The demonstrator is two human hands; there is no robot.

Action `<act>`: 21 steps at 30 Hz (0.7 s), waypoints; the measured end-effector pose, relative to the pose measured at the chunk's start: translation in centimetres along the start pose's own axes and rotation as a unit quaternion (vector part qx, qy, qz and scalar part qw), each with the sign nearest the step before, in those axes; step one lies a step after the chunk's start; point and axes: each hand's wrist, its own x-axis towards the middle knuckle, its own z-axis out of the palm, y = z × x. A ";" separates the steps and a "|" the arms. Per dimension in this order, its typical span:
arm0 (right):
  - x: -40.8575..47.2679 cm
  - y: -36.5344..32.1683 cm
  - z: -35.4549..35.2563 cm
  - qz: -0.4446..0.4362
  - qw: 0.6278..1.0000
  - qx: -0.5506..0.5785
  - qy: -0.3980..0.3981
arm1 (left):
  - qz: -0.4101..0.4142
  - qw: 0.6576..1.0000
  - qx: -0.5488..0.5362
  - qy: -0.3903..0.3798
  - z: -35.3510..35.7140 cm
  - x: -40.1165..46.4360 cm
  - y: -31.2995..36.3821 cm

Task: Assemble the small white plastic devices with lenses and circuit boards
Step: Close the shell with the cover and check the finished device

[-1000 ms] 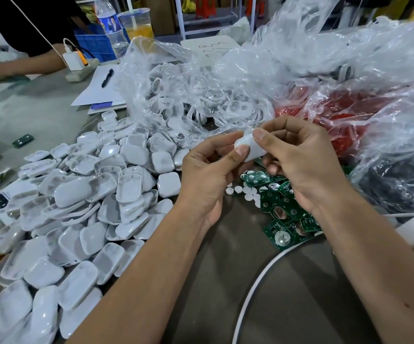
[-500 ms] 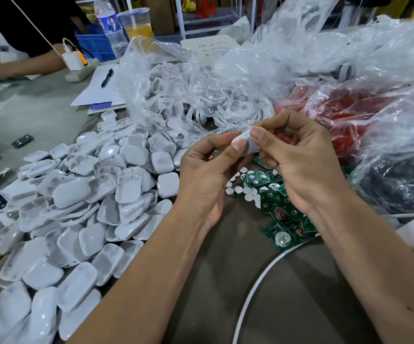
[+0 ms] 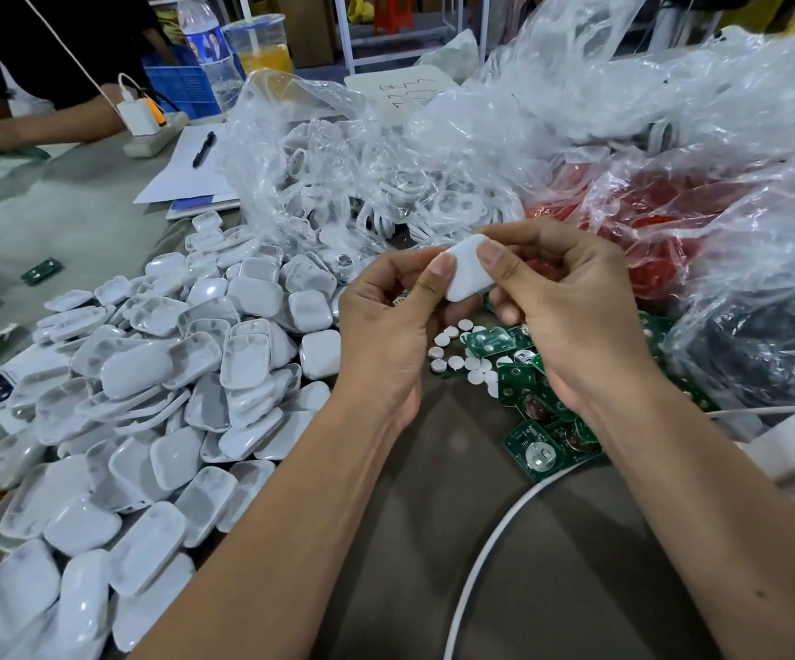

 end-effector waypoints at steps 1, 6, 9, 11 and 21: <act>0.1 0.1 -0.1 0.003 1.000 -0.021 -0.011 | 0.002 1.000 0.004 0.010 -0.1 0.0 0.0; 0.3 0.3 -0.7 -0.002 0.994 -0.098 -0.047 | 0.014 0.999 0.045 0.012 -0.3 -0.1 -0.2; 0.4 0.4 -1.0 -0.017 0.988 -0.146 -0.038 | 0.029 0.990 0.135 -0.024 -0.6 0.1 0.0; 0.5 0.5 -1.1 -0.017 0.988 -0.153 -0.032 | 0.012 0.986 0.160 -0.044 -0.8 0.2 0.3; 0.4 0.3 -0.9 -0.040 0.987 -0.152 -0.037 | -0.025 0.987 0.146 -0.065 -0.9 0.2 1.2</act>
